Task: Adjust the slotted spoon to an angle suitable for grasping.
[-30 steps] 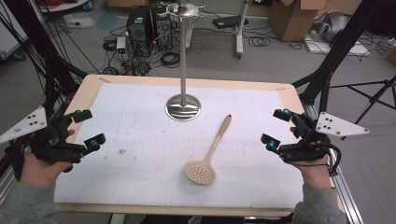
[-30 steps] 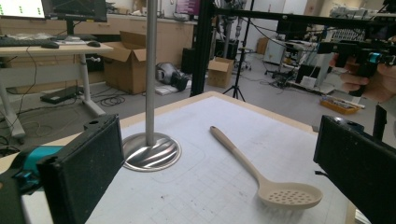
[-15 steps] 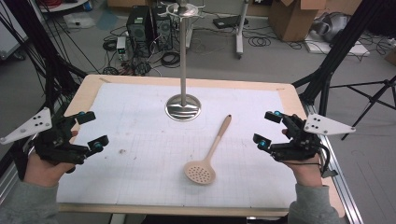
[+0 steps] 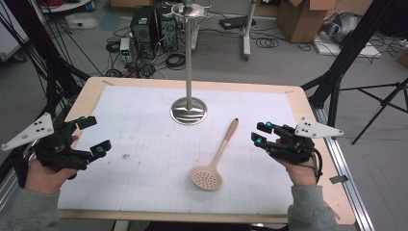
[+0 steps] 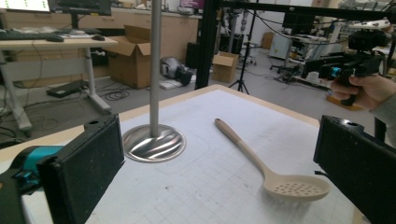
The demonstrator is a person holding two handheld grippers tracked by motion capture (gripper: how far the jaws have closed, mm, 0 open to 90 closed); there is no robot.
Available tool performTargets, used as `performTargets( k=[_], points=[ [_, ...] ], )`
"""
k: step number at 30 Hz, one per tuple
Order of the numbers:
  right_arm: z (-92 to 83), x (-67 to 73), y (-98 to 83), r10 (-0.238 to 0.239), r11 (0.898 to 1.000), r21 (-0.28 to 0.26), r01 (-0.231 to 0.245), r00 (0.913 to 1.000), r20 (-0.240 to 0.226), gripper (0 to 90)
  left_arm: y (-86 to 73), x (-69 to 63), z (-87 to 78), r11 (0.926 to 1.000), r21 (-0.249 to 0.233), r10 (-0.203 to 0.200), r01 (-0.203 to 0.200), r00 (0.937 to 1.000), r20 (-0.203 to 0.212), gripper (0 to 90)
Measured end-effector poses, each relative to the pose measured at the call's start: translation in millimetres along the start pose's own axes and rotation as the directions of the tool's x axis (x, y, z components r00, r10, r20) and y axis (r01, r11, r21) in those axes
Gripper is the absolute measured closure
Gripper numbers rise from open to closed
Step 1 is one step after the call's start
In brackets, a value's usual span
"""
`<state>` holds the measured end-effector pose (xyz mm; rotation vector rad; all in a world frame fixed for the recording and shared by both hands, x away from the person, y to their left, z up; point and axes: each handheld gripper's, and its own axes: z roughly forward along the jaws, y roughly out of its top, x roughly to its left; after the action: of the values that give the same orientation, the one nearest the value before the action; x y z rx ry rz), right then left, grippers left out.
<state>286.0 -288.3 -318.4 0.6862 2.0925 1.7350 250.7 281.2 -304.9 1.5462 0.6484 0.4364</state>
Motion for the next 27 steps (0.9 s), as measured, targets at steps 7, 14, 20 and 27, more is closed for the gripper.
performTargets(
  k=[7, 14, 20, 27],
  points=[
    [16.9, -0.8, -3.6, -0.013, 0.999, 0.036, 0.014, 0.9995, -0.03, 74.3, -5.0, 1.4, -5.6, 0.9999, 0.006, -0.012, 0.012, 0.9999, -0.006, 2.0],
    [35.2, -0.1, -7.5, -0.026, 0.998, 0.056, 0.029, 0.9982, -0.054, 87.9, -7.8, -0.4, -7.8, 0.9997, 0.022, -0.01, 0.01, 1.0, 0.0, 2.0],
    [46.0, -2.7, -11.2, -0.011, 0.997, 0.074, 0.016, 0.998, -0.063, 89.1, -8.1, -3.1, -9.6, 0.9994, 0.034, -0.003, 0.003, 1.0, -0.001, 2.0],
    [63.1, -0.6, -15.9, -0.033, 0.994, 0.106, 0.039, 0.9977, -0.059, 89.3, -9.4, -5.0, -10.8, 0.9992, 0.041, -0.003, 0.003, 1.0, -0.002, 2.0]
  ],
)
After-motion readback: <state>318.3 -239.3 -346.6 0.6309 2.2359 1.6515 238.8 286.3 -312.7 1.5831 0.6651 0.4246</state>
